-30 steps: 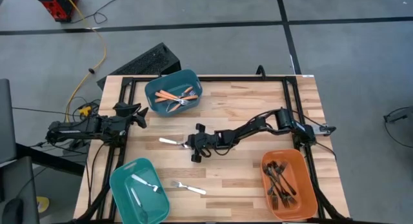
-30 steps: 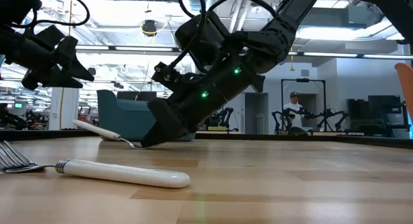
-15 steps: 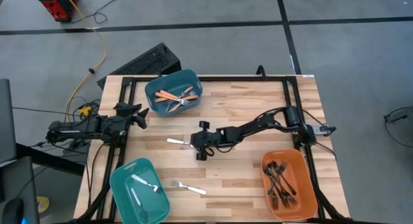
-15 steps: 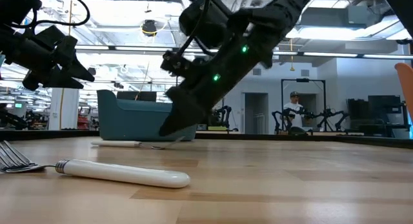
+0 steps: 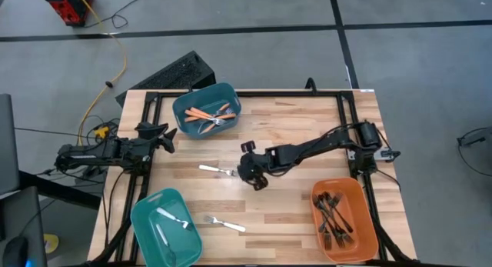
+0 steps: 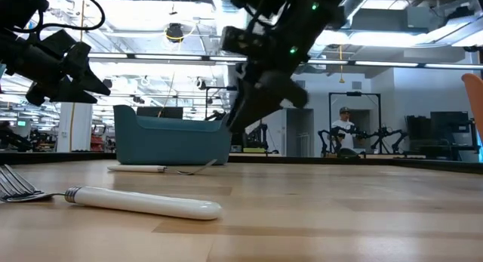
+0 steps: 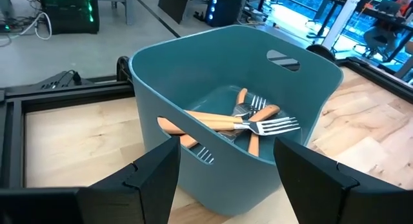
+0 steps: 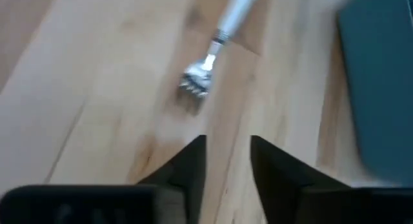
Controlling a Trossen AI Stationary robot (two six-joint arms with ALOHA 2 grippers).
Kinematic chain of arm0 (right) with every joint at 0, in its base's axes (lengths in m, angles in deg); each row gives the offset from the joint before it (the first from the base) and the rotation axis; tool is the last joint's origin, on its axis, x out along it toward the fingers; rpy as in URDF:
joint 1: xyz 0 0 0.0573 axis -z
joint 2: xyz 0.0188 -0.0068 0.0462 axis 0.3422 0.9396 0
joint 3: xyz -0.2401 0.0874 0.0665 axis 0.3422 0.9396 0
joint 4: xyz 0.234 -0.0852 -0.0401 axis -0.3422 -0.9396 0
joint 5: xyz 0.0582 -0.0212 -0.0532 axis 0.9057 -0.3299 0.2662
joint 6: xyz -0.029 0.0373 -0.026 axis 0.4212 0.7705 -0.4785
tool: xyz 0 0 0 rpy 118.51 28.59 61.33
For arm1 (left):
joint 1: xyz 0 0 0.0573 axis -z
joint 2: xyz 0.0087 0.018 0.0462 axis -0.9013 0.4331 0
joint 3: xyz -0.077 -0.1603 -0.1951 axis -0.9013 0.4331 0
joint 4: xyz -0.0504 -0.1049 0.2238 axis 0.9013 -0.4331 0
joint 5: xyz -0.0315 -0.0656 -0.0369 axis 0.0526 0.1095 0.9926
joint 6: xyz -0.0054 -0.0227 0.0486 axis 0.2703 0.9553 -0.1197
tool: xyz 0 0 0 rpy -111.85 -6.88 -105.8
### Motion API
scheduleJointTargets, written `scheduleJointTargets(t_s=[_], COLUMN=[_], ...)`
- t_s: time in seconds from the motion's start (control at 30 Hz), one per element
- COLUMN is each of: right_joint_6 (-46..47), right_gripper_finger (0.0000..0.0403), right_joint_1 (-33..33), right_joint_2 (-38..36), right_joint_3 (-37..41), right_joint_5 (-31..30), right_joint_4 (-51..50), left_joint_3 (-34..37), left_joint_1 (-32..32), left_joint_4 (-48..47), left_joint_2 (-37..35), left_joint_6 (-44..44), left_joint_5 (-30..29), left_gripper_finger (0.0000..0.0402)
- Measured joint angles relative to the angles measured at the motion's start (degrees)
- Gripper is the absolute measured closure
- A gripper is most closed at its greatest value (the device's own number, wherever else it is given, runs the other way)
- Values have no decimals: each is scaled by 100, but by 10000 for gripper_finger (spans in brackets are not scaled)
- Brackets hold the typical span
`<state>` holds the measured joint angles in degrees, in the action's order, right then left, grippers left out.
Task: Sort silverware by color (type)
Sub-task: Put the white fork into the green bin
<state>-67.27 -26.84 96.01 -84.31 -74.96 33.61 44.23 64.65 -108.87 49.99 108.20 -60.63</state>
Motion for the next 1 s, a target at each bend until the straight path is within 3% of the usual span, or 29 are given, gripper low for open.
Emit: scheduleJointTargets(t_s=[0.13, 0.27, 0.57, 0.8, 0.93, 1.0], right_joint_6=[-1186, -1795, -2131, -2572, -2878, -3106], right_gripper_finger=[192, 151, 152, 154, 154, 154], right_joint_1=[-188, -317, -320, -357, -449, -458], right_joint_2=[22, 133, 123, 728, 1041, 1075], right_joint_3=[0, -2, -11, -98, -64, -79], right_joint_5=[4, -4, -24, -251, -1362, -1557], right_joint_4=[25, 191, 506, 686, 899, 1005], left_joint_3=[0, 0, 0, 0, 0, 0], left_joint_1=[0, 0, 1, 1, 0, 1], left_joint_4=[0, 0, 0, 2, 3, 4], left_joint_2=[0, 0, 0, -3, -5, -3], left_joint_6=[0, -1, -2, -16, -18, -18], left_joint_5=[-47, -43, -50, -55, -49, -71], left_gripper_finger=[167, 167, 167, 167, 167, 167])
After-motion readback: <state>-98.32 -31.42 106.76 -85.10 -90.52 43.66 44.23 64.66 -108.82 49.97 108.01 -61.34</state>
